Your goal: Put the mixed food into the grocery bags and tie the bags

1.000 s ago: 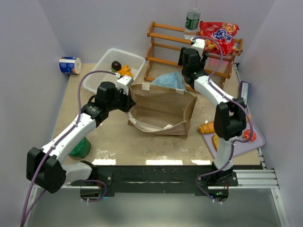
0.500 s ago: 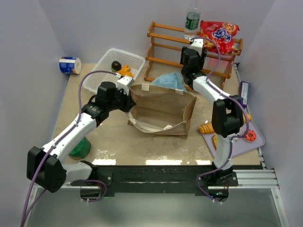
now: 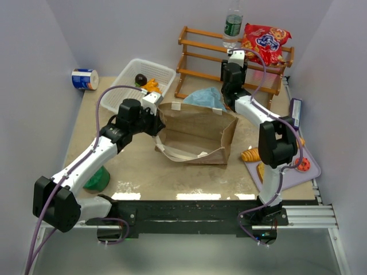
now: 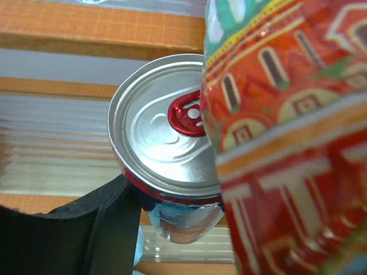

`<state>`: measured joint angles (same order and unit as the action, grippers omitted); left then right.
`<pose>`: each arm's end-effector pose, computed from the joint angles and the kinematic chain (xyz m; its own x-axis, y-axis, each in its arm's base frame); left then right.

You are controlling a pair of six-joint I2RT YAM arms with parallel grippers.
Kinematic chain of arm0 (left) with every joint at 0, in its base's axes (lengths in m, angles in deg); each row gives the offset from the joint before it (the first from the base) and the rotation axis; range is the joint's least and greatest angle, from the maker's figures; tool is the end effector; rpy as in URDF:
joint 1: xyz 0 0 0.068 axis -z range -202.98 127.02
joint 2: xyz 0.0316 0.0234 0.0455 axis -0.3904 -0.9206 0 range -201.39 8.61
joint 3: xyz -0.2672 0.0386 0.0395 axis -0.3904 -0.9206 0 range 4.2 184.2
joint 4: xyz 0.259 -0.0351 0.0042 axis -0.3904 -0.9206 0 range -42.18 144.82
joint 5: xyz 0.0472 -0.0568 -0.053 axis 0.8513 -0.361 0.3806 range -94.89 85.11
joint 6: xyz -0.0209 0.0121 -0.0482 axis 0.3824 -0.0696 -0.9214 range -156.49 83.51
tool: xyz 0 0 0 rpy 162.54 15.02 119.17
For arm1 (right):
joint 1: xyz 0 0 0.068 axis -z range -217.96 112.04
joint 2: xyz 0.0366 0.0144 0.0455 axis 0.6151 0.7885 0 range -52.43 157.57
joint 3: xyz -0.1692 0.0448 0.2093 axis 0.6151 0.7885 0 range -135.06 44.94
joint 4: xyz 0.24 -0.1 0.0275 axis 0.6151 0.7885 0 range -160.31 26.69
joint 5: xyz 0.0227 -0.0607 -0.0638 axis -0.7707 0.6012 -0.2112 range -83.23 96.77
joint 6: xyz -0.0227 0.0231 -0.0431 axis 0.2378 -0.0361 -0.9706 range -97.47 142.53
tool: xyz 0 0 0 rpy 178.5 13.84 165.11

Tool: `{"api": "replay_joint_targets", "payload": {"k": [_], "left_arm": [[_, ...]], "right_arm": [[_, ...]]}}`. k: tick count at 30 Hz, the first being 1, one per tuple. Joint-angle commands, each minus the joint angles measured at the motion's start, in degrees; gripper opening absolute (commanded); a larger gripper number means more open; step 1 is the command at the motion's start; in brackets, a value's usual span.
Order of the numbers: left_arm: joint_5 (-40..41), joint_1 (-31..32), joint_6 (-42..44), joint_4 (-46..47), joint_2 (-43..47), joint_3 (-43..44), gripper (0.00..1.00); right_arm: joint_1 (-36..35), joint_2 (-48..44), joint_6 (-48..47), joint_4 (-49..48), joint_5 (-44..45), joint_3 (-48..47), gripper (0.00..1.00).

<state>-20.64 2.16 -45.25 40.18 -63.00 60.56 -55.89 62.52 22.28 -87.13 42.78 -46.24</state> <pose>0.2517 -0.1288 0.3036 -0.5405 0.0918 -0.8363 0.5460 0.7946 -0.2656 0.4649 0.1285 0.2966 -0.1165 -0.0414 -0.9923 0.3058 0.9491 -0.0755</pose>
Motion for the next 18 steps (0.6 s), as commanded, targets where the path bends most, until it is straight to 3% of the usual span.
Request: {"api": "replay_joint_targets", "payload": {"k": [1,4,18], "left_arm": [[-0.77,-0.19,1.11,-0.04,-0.81,-0.28,0.0],[-0.95,-0.19,1.02,0.04,-0.72,-0.37,0.0],[-0.07,-0.19,1.2,-0.22,-0.02,-0.37,0.0]], "right_arm": [[0.0,-7.72,-1.42,-4.01,-2.17,1.96,0.06],[-0.61,-9.92,-1.51,-4.27,-3.48,3.63,0.0],[-2.63,-22.48,1.74,3.1,-19.13,9.87,0.0]]}}
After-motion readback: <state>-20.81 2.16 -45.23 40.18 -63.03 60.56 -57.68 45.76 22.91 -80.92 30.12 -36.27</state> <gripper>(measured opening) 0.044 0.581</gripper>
